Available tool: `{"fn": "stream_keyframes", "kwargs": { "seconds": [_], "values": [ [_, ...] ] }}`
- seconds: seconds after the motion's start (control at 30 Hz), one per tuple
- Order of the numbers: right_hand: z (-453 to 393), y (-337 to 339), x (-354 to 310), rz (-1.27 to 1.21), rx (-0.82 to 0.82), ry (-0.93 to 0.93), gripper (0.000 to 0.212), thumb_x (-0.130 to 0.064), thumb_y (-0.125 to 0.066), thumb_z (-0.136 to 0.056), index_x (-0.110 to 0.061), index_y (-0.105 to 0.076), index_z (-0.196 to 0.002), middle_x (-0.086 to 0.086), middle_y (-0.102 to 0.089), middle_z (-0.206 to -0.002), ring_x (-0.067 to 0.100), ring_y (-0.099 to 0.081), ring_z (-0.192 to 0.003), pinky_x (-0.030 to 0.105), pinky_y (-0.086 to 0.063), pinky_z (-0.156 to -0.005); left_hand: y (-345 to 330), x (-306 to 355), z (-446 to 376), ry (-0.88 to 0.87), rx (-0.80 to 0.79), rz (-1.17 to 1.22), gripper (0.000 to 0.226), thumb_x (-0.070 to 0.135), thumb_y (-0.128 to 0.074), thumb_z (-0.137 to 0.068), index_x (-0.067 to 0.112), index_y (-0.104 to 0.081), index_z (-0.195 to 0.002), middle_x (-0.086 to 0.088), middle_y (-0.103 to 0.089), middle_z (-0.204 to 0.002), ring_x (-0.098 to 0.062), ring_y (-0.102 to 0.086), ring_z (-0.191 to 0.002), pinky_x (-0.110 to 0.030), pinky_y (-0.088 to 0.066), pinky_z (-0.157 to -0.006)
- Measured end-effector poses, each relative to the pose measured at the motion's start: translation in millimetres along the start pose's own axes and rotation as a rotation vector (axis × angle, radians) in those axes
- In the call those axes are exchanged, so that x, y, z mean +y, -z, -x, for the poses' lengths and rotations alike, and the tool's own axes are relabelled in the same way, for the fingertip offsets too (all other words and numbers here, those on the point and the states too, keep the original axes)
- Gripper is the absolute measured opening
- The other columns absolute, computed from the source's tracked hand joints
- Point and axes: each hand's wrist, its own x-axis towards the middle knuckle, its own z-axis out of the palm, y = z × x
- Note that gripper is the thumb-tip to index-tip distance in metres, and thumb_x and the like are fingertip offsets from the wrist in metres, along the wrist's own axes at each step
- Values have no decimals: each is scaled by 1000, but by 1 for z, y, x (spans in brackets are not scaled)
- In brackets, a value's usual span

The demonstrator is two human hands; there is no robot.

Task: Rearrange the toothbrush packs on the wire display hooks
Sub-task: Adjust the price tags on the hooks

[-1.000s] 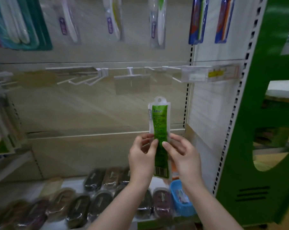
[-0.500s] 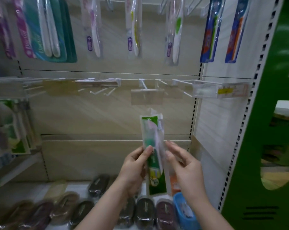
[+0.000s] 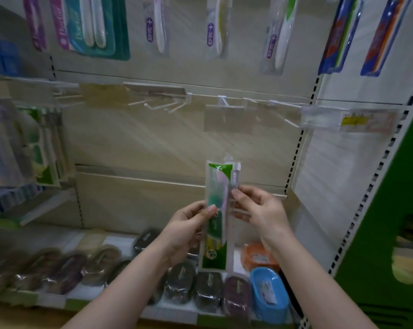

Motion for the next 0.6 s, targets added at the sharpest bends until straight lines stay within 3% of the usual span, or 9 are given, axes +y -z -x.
{"fn": "stream_keyframes", "kwargs": {
  "seconds": [0.13,0.3,0.47,0.6],
  "values": [
    [-6,-1,13,-44,-88,13,13,-10,-61,-88,-10,-65,-99,6,-72,-92,16,-70,-82,23,-59,-69,1,-5,4,-17,93,-3,25,20,-61,-79,11,-67,-102,-5,-71,-85,-13,-67,-67,-22,-51,-53],
    [-17,-9,25,-118,-146,-15,10,-8,-62,-86,-18,-64,-89,4,-72,-89,17,-70,-84,24,-59,-72,6,-8,7,-39,231,-34,25,13,-61,-84,6,-66,-107,-12,-72,-96,-22,-69,-83,-29,-57,-65],
    [-31,-28,26,-126,-218,-43,10,-11,-65,-85,-11,-67,-94,9,-73,-92,22,-70,-83,31,-59,-75,16,-1,16,-35,362,-128,18,20,-63,-83,16,-71,-99,-12,-73,-97,-28,-69,-87,-46,-55,-83],
    [-40,-51,17,-92,-283,0,21,-18,-66,-84,-12,-65,-105,2,-73,-93,16,-71,-85,30,-58,-75,34,17,22,-44,387,-97,17,16,-60,-88,13,-69,-102,-6,-73,-88,-17,-70,-75,-33,-57,-68]
  ]
}}
